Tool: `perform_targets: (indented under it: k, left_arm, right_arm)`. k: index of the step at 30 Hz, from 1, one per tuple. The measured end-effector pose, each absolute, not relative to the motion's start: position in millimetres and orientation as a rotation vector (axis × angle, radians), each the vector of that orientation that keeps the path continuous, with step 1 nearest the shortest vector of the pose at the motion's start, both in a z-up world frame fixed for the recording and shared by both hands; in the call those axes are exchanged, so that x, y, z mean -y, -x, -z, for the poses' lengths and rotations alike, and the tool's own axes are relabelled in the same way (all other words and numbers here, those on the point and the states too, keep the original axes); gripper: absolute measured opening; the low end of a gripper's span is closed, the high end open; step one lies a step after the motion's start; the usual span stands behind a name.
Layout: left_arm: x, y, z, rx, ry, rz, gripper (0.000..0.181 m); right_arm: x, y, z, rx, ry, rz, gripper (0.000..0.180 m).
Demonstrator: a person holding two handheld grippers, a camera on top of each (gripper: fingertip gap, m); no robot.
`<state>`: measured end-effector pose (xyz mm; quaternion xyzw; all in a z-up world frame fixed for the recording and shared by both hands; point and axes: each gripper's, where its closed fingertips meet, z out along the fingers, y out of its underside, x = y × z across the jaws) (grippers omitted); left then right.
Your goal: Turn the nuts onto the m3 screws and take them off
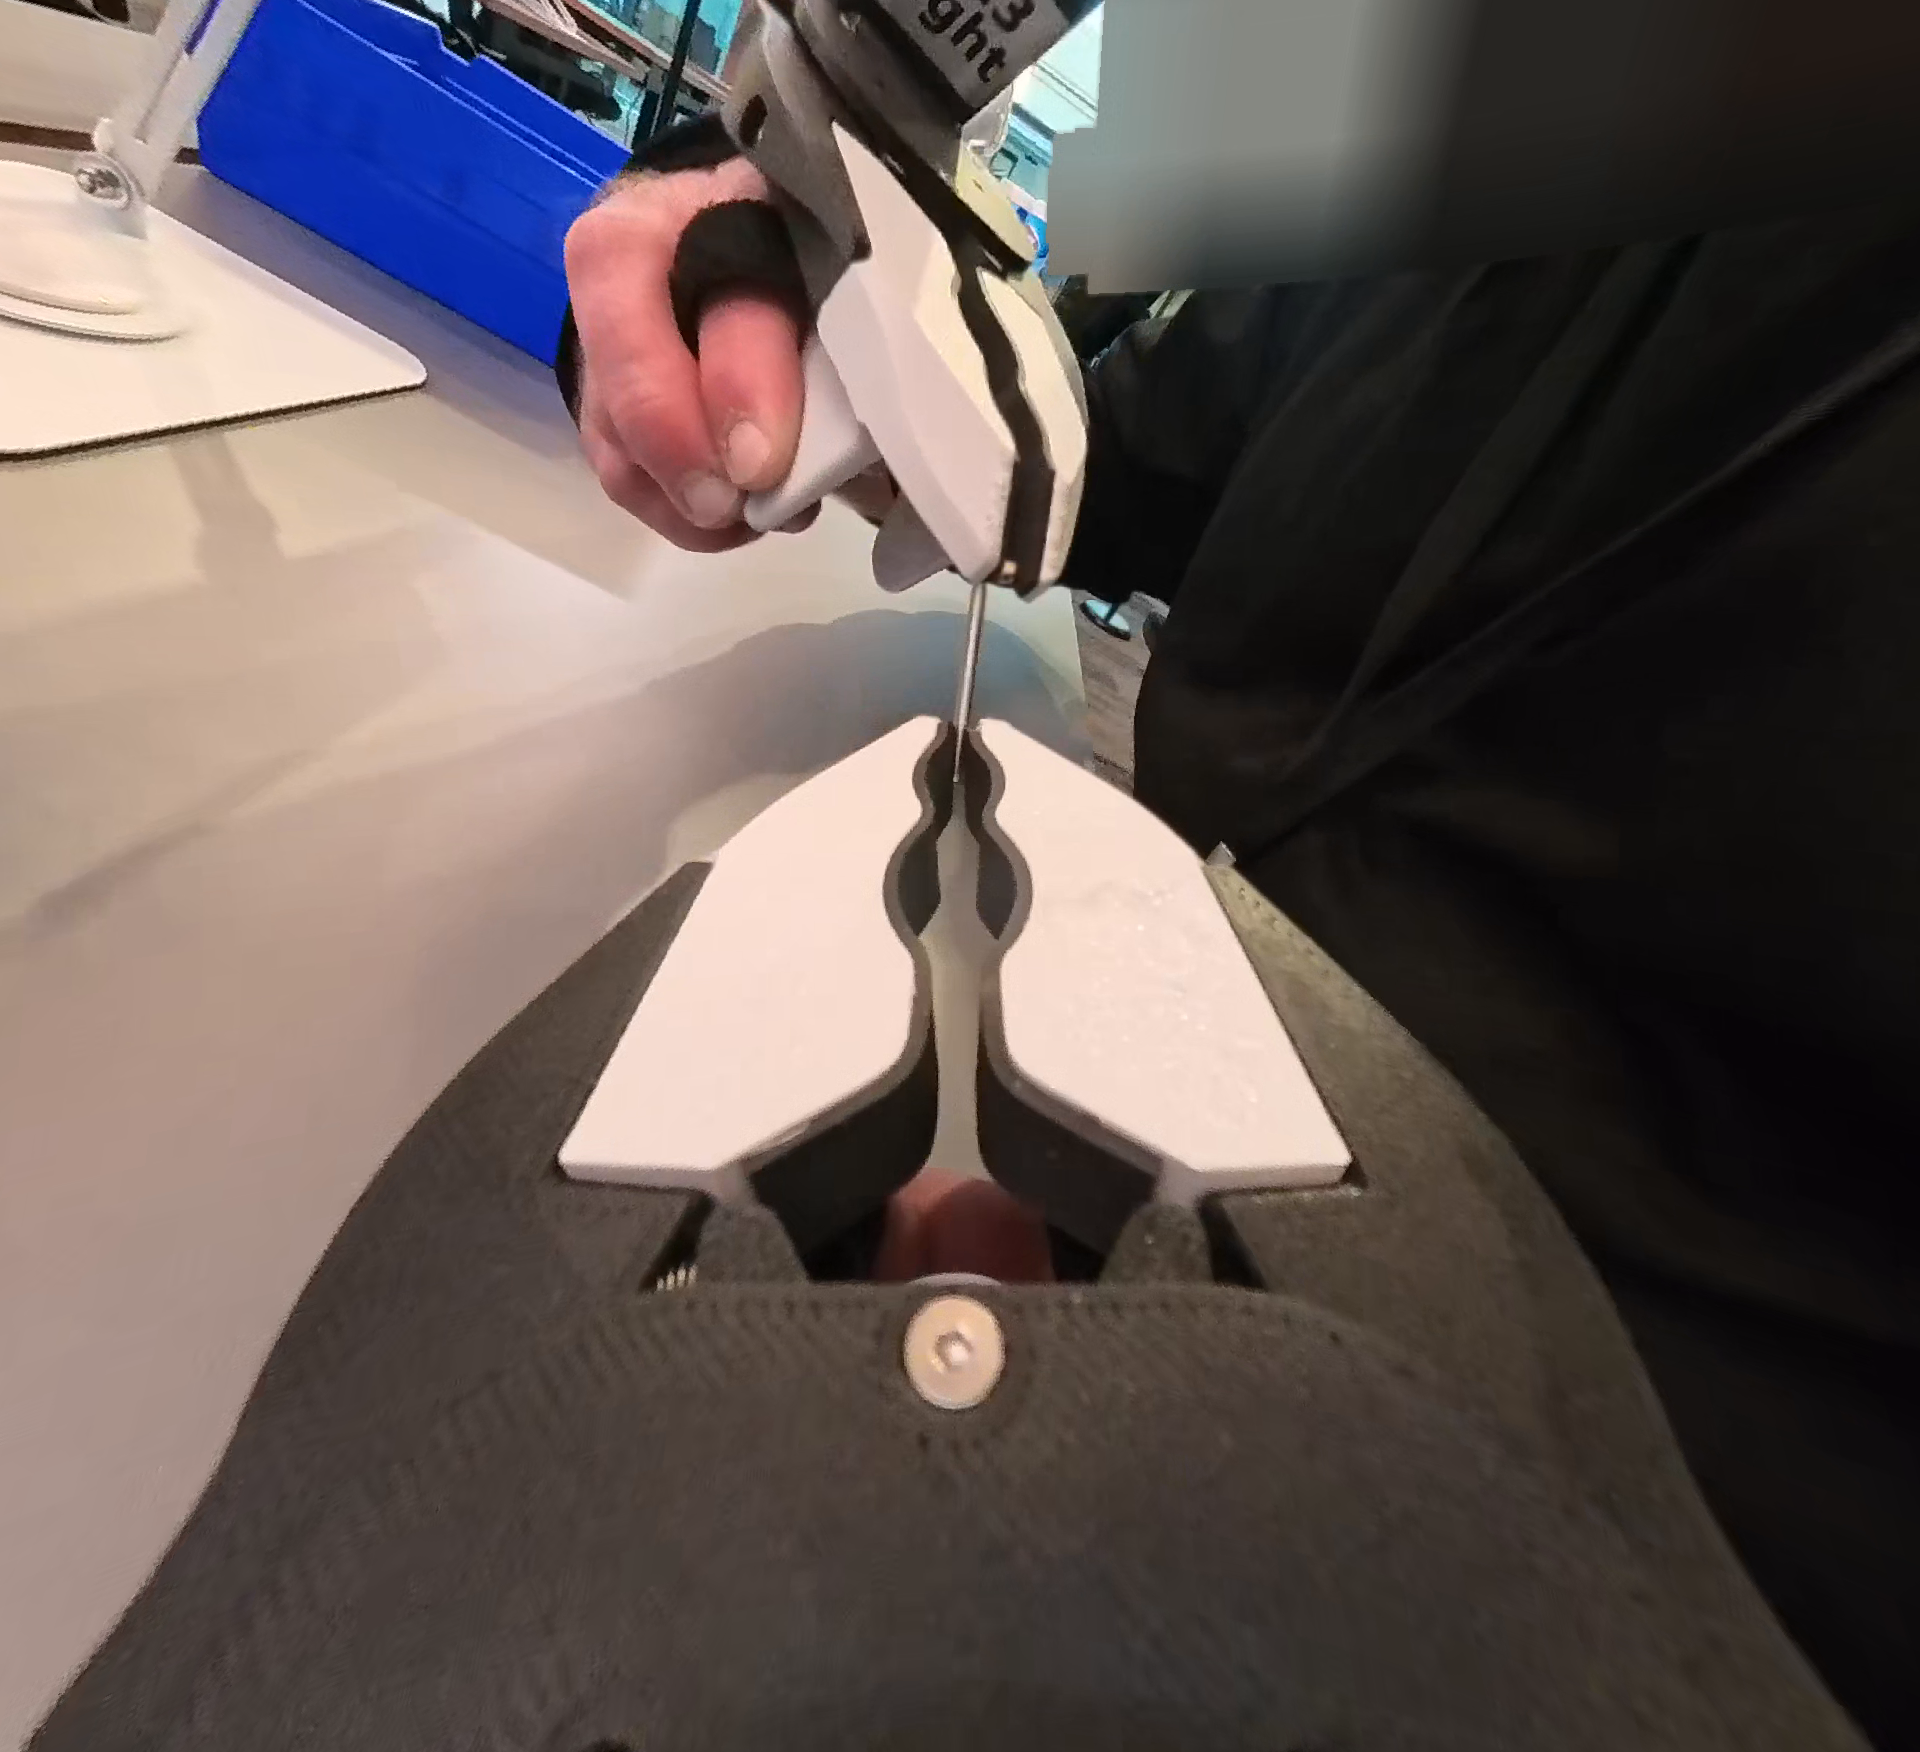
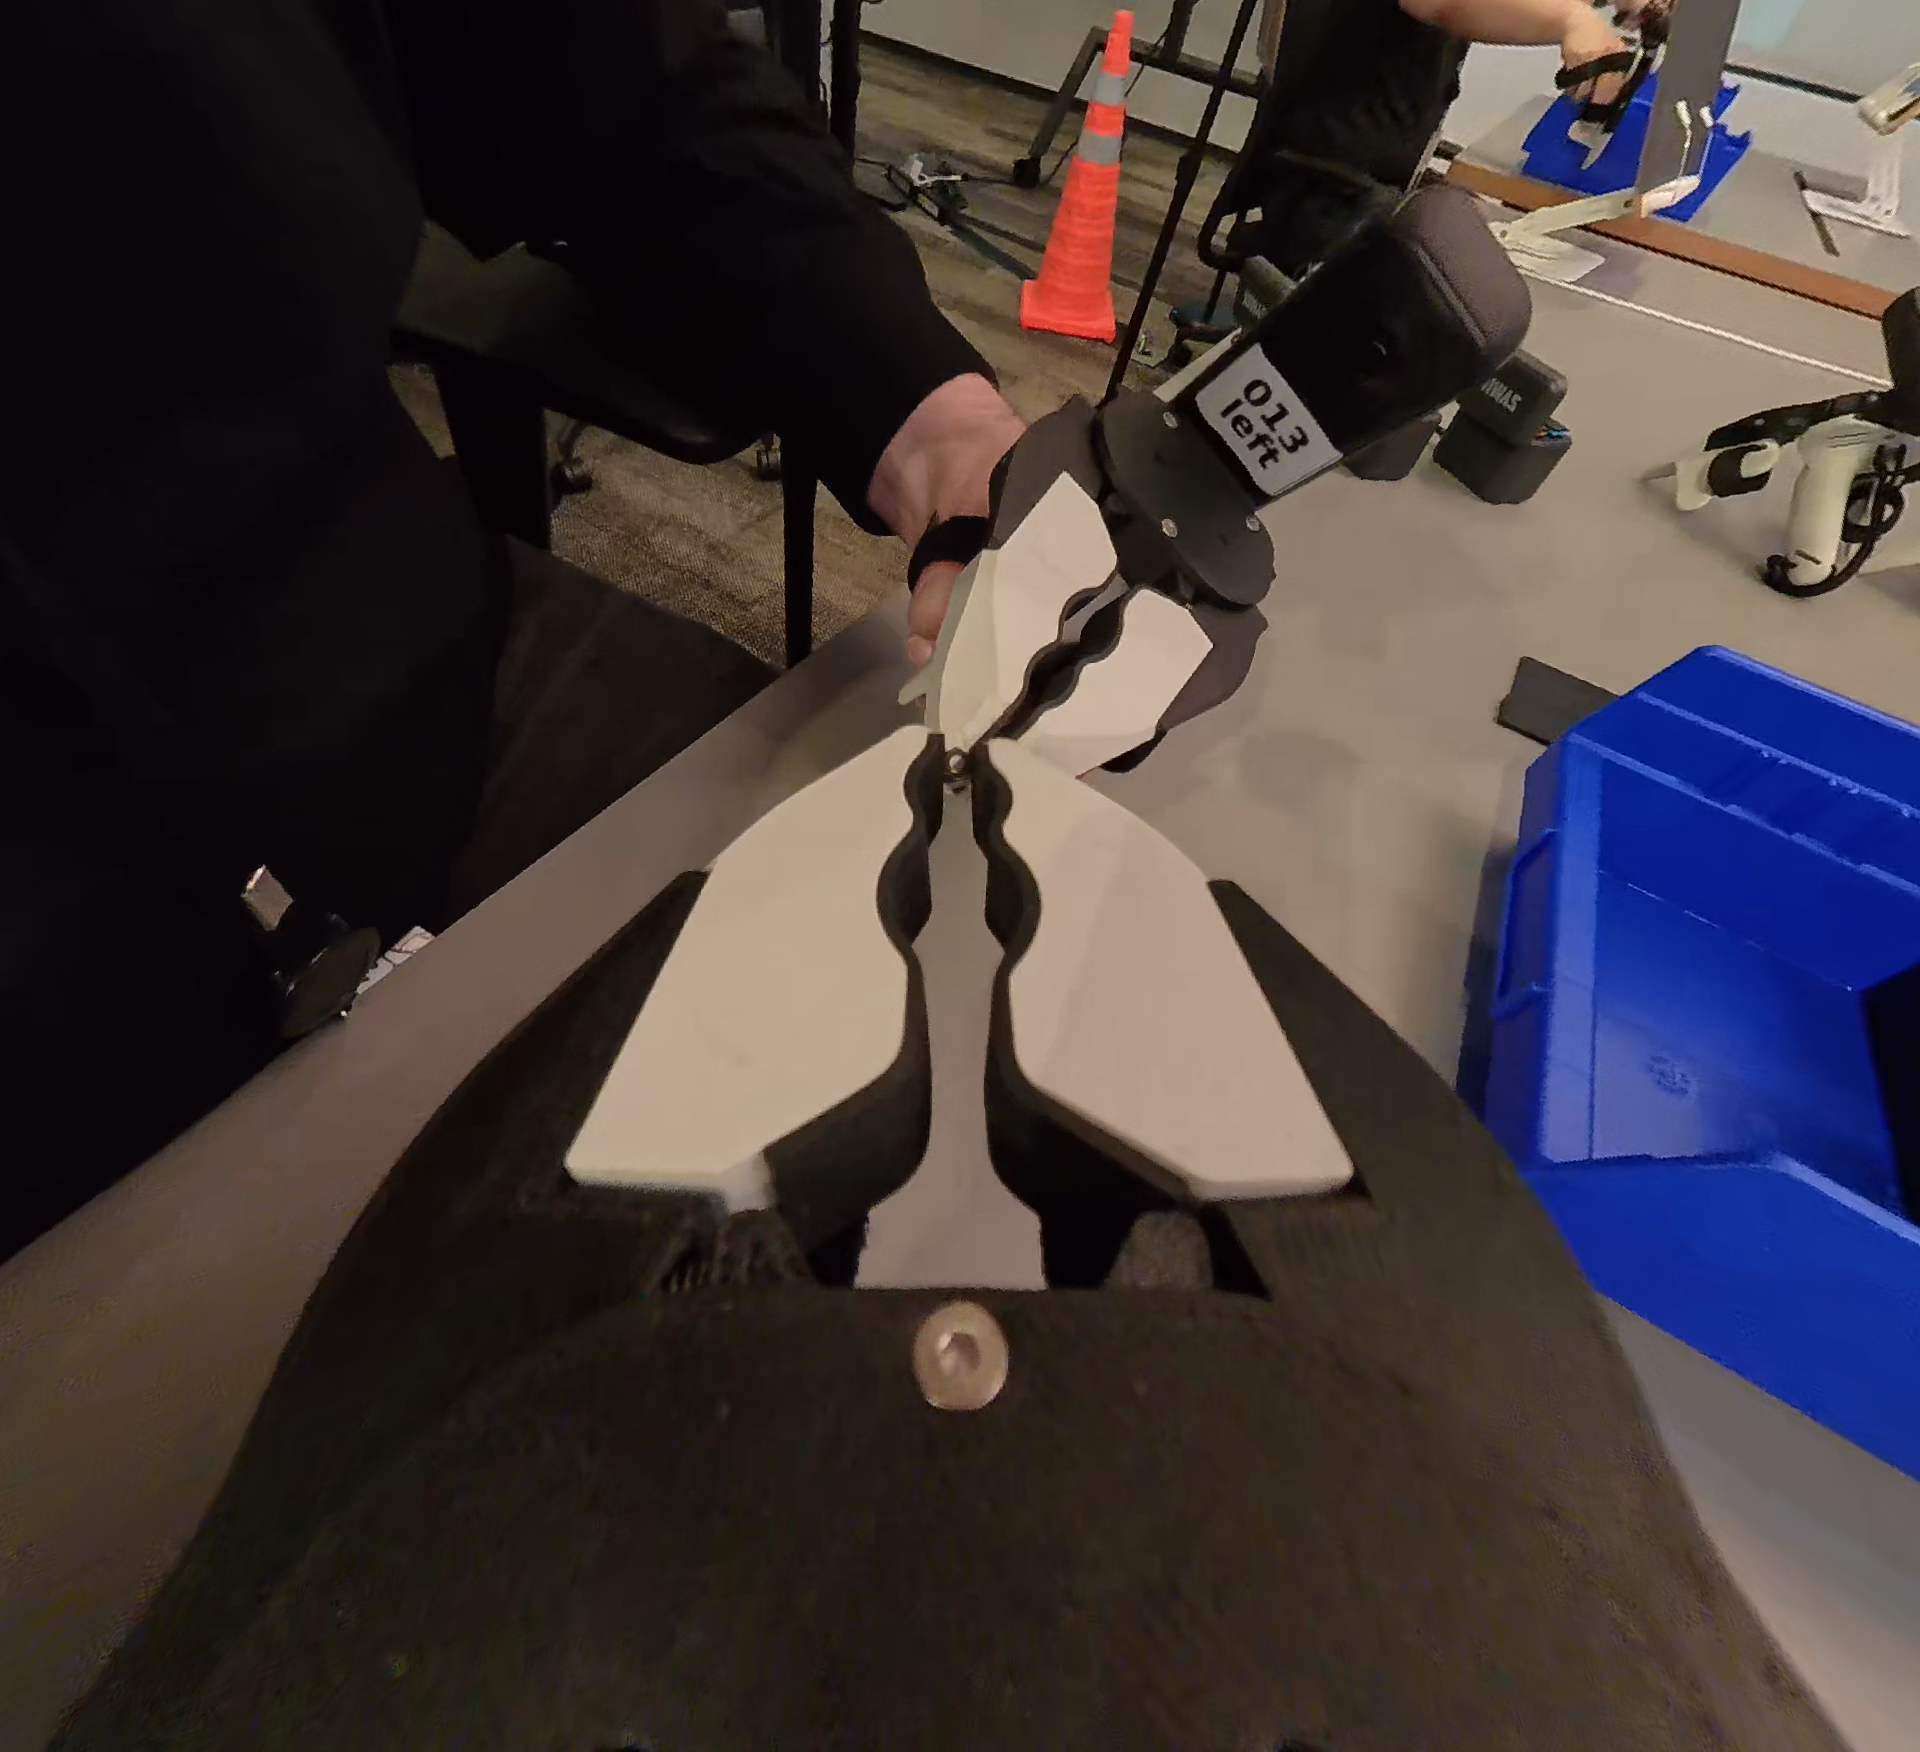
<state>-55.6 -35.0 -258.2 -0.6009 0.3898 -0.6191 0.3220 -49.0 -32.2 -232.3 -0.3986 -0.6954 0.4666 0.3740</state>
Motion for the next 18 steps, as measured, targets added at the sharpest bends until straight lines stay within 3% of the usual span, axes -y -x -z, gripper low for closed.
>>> perform_targets:
  k: [18]
  left_arm:
    - [37.6,51.9,256.7,-1.037,1.554,1.649,0.001]
  right_arm:
    - [32.7,48.0,233.5,1.803,1.003,-1.219,0.005]
